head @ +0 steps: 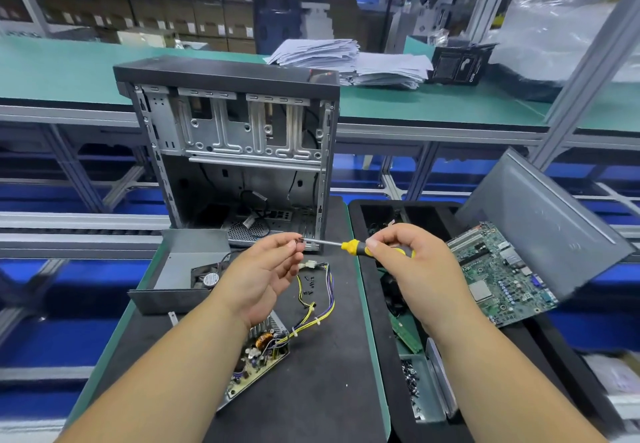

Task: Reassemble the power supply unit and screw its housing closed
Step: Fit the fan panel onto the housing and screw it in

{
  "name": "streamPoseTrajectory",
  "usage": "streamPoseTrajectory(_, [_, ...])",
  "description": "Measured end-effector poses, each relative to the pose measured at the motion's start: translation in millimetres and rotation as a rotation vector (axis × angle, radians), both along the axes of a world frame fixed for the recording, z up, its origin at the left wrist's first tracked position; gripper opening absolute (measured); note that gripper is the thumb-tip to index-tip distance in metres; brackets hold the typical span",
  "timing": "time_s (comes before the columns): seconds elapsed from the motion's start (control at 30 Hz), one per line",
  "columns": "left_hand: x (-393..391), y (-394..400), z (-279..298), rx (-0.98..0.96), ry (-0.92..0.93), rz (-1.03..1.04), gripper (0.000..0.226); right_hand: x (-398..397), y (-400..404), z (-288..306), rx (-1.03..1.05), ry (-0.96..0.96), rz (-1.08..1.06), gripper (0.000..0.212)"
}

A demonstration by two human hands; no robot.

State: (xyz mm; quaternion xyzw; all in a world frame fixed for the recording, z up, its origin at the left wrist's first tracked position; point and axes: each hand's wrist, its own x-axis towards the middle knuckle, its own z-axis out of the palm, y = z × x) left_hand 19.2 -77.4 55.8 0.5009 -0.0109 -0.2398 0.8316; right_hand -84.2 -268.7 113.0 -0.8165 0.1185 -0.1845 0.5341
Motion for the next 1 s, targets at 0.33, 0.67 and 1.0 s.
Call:
streamPoseTrajectory(0.33, [-12.1,-1.9,-1.2,0.14,-0.07,0.004,0.012,-12.0,-6.2,-5.7,-0.054,0.023,0.038,0.011])
streamPoseTrajectory(0.67, [-29.8,-2.7,6.8,0.229,-0.108,0.008,0.012,-23.7,-18.5,-6.3,-0.05,0.011,0.085,0.009])
streamPoseTrajectory(1.0, [-66.7,2.2,12.7,0.187,-0.099,0.139,0.014,-35.2,-24.6,-14.3,0.0,0.066,0.286,0.005])
